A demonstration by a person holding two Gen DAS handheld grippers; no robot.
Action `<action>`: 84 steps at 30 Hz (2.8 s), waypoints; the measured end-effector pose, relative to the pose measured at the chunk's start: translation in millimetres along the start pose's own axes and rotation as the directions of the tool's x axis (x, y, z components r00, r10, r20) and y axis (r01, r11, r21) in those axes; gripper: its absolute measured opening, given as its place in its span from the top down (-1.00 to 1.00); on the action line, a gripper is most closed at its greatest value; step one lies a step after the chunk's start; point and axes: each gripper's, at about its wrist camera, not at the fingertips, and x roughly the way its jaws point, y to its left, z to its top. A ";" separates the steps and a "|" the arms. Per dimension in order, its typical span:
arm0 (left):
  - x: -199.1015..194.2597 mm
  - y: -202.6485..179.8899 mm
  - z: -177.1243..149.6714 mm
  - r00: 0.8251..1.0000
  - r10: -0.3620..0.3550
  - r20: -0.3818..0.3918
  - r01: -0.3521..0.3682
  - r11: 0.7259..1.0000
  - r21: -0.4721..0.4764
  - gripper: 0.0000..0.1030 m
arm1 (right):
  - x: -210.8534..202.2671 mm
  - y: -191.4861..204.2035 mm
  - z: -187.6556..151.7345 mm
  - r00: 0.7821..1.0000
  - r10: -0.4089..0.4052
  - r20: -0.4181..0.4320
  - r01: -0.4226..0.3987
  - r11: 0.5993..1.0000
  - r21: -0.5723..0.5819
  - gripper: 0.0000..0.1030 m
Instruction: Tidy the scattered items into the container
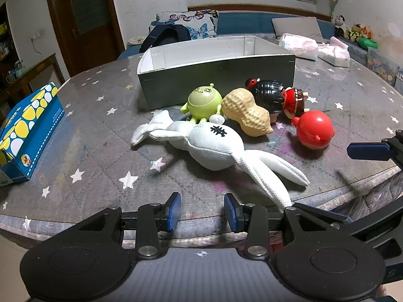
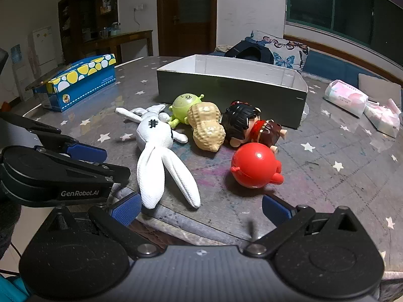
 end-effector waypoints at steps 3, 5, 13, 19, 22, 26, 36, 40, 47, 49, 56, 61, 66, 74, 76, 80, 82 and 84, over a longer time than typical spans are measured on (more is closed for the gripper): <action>0.2 0.2 0.0 1.000 0.000 0.001 0.000 1.000 0.000 0.21 | 0.4 0.1 0.6 1.000 0.000 0.001 0.000 1.000 -0.002 -0.99; 0.5 0.1 0.2 1.000 0.001 0.000 -0.001 1.000 0.000 0.21 | 0.6 0.3 1.5 1.000 0.003 0.003 -0.003 1.000 -0.004 -0.99; -0.2 1.9 5.3 1.000 0.003 0.008 -0.003 1.000 0.003 0.21 | 6.6 -1.2 6.1 1.000 0.019 0.001 -0.019 1.000 -0.014 -0.98; 2.5 5.3 9.3 1.000 0.003 0.006 -0.003 1.000 0.000 0.21 | 12.0 -1.6 9.1 0.999 0.032 -0.007 -0.032 0.999 -0.021 -0.93; 4.4 7.0 10.5 1.000 0.002 0.002 -0.002 1.000 -0.004 0.21 | 14.6 -1.2 10.0 0.999 0.039 -0.012 -0.039 0.999 -0.023 -0.92; 5.8 8.9 12.0 1.000 0.000 0.001 0.000 1.000 -0.006 0.21 | 16.5 -0.5 11.7 0.999 0.048 -0.012 -0.048 0.998 -0.029 -0.92; 5.4 15.3 18.9 1.000 -0.015 0.012 0.016 1.000 -0.017 0.21 | 14.1 1.0 21.0 0.998 0.064 0.012 -0.063 0.997 -0.048 -0.92; 6.2 19.7 21.3 1.000 -0.028 0.013 0.028 0.999 -0.028 0.21 | 14.0 0.8 24.2 0.998 0.066 0.020 -0.065 0.997 -0.051 -0.92; 7.5 31.1 28.3 0.999 -0.044 0.022 0.045 0.997 -0.058 0.21 | 11.1 -0.5 32.3 0.996 0.076 0.043 -0.074 0.995 -0.062 -0.84; 7.5 36.0 30.7 0.998 -0.051 0.025 0.052 0.996 -0.070 0.22 | 11.5 -0.1 35.3 0.995 0.085 0.047 -0.081 0.994 -0.071 -0.84; 10.3 53.8 40.8 0.997 -0.076 0.026 0.079 0.990 -0.120 0.23 | 25.4 8.5 44.4 0.991 0.133 0.028 -0.129 0.985 -0.111 -0.67; 14.7 62.9 46.8 0.986 -0.165 0.010 0.164 0.970 -0.178 0.23 | 40.3 13.3 48.2 0.986 0.166 -0.001 -0.165 0.978 -0.127 -0.52; 20.8 68.8 54.7 0.971 -0.239 0.000 0.233 0.948 -0.217 0.23 | 53.0 14.6 53.0 0.980 0.196 -0.022 -0.198 0.972 -0.131 -0.34; 40.0 87.3 64.0 0.941 -0.338 -0.023 0.310 0.886 -0.345 0.23 | 68.7 17.0 55.8 0.972 0.232 -0.042 -0.235 0.964 -0.122 -0.08; 44.9 94.5 65.2 0.933 -0.358 -0.024 0.321 0.863 -0.391 0.23 | 69.8 16.2 56.0 0.970 0.238 -0.042 -0.242 0.963 -0.117 -0.08; 52.7 110.3 65.6 0.915 -0.404 -0.009 0.351 0.805 -0.478 0.23 | 70.8 10.3 58.0 0.968 0.247 -0.036 -0.249 0.964 -0.094 0.06; 54.7 116.5 66.3 0.911 -0.412 -0.003 0.353 0.785 -0.509 0.23 | 71.4 7.2 59.3 0.965 0.260 -0.037 -0.262 0.962 -0.079 0.08; 57.7 119.8 67.1 0.907 -0.421 0.003 0.359 0.770 -0.528 0.23 | 73.1 7.2 60.1 0.964 0.262 -0.042 -0.265 0.961 -0.081 0.10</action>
